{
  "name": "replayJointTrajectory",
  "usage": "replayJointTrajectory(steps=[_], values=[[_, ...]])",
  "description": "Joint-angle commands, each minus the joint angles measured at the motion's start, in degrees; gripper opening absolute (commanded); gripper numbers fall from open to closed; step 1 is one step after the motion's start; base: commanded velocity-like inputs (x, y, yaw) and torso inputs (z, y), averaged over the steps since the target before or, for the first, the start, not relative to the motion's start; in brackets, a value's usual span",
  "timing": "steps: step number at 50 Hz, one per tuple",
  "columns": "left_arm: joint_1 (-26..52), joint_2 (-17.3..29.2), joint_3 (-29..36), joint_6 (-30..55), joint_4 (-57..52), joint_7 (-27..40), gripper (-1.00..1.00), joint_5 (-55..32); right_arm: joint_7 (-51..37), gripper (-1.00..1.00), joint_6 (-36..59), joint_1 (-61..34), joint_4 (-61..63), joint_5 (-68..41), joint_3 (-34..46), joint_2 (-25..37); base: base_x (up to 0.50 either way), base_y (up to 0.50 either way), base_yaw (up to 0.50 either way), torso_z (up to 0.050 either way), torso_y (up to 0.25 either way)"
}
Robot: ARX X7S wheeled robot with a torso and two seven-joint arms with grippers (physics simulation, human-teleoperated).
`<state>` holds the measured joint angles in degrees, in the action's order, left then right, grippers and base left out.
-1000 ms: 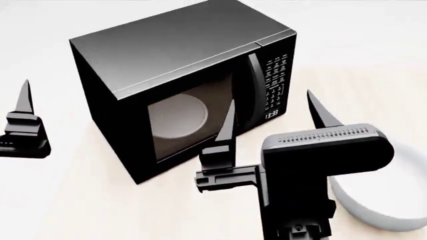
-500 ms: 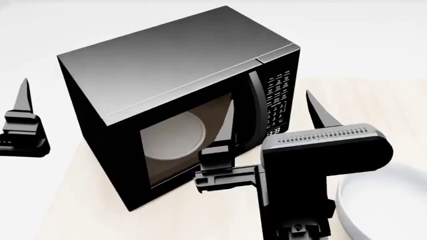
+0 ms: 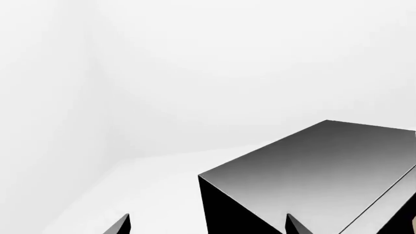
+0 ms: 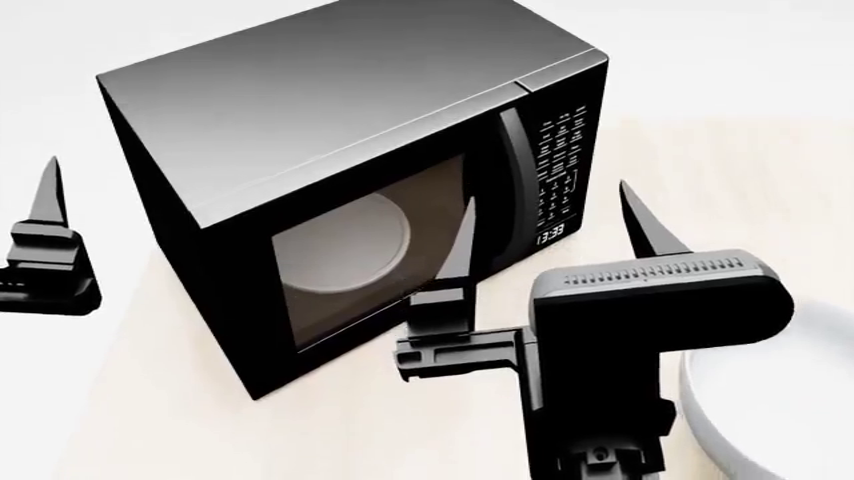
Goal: Open the microwave.
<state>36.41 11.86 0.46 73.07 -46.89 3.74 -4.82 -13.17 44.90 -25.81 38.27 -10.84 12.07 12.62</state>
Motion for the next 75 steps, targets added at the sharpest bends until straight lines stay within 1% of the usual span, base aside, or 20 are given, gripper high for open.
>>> replayJointTrajectory(steps=[1, 10, 12, 13, 19, 25, 30, 32, 34, 43, 47, 57, 61, 75], values=[[-0.04, -0.22, -0.78, -0.09, -0.03, 0.0, 1.0, -0.54, -0.19, 1.0, -1.0, 0.31, -0.62, -0.25, 0.25, 0.25, 0.0, 0.0, 0.0, 0.0, 0.0], [-0.14, 0.05, -0.25, -0.23, 0.0, 0.39, 1.0, -0.53, -0.41, 1.0, -1.43, 0.31, -1.27, -0.18, 0.63, 0.57, 0.0, 0.0, 0.0, 0.0, 0.0], [-0.19, 0.56, 0.51, -0.09, 0.0, 0.32, 1.0, -0.52, -0.46, 1.0, -1.35, 0.3, -1.18, -0.38, 0.51, 0.54, 0.0, 0.0, 0.0, 0.0, 0.0], [-0.26, 1.74, 2.11, -0.14, 0.22, 0.31, 1.0, -0.19, -0.44, 1.0, -1.36, 0.31, -1.13, -0.45, 0.51, 0.57, 0.0, 0.0, 0.0, -0.006, -0.25], [-0.09, 0.21, -0.19, -0.43, -0.06, 0.57, 1.0, -0.69, -0.57, 1.0, -1.11, 0.23, -1.1, -0.68, 0.55, 0.73, 0.0, 0.0, 0.0, -0.007, -0.226], [-0.07, 0.43, 0.26, -0.08, -0.04, 0.87, 1.0, -0.65, -0.68, 1.0, -2.06, 0.26, -2.83, -0.83, 0.28, 0.65, 0.0, 0.0, 0.0, 0.0, 0.0], [0.2, 0.36, 0.24, 0.57, -0.39, 1.02, 1.0, -0.81, -0.2, 1.0, -3.24, -1.07, -7.13, -0.66, 1.01, 0.37, 0.0, 0.0, 0.0, 0.0, 0.0], [0.31, 0.35, 0.32, 0.93, -0.68, 1.08, 1.0, -0.87, -0.06, 1.0, -1.22, -3.59, -9.32, 0.29, 2.35, 0.96, 0.0, 0.0, 0.0, 0.0, 0.0], [0.43, 0.33, 0.28, 1.11, -0.73, 1.12, 1.0, -0.94, 1.38, 1.0, -0.99, -5.05, -10.04, -1.71, 1.08, 0.56, 0.0, 0.0, 0.0, 0.0, 0.0], [0.46, 0.12, -0.06, 1.18, -0.79, 1.33, 1.0, -1.2, 3.44, 1.0, 2.43, -12.54, -16.93, -2.82, 1.1, 0.86, 0.0, 0.0, 0.0, 0.0, 0.0], [0.13, 0.19, -0.11, 0.36, -0.33, 1.33, 1.0, -1.28, 4.85, 1.0, 5.47, -16.17, -19.88, -3.86, 1.45, 0.97, 0.0, 0.0, 0.0, 0.0, 0.0], [0.03, 0.07, -0.83, -0.07, -0.13, 1.41, 1.0, -1.64, 8.06, 1.0, 5.55, -22.29, -28.86, -4.31, 2.95, 1.25, 0.0, 0.0, 0.0, 0.0, 0.0], [-0.16, 0.21, -0.83, -0.41, 0.08, 1.49, 1.0, -1.68, 9.86, 1.0, 4.36, -25.39, -34.53, -4.22, 3.95, 1.01, 0.0, 0.0, 0.0, 0.0, 0.0], [-0.1, 0.27, -0.8, -0.24, -0.05, 1.86, 1.0, -1.98, 12.57, 1.0, 3.84, -32.18, -44.28, -4.35, 5.04, 0.72, 0.0, 0.0, 0.0, 0.0, 0.0]])
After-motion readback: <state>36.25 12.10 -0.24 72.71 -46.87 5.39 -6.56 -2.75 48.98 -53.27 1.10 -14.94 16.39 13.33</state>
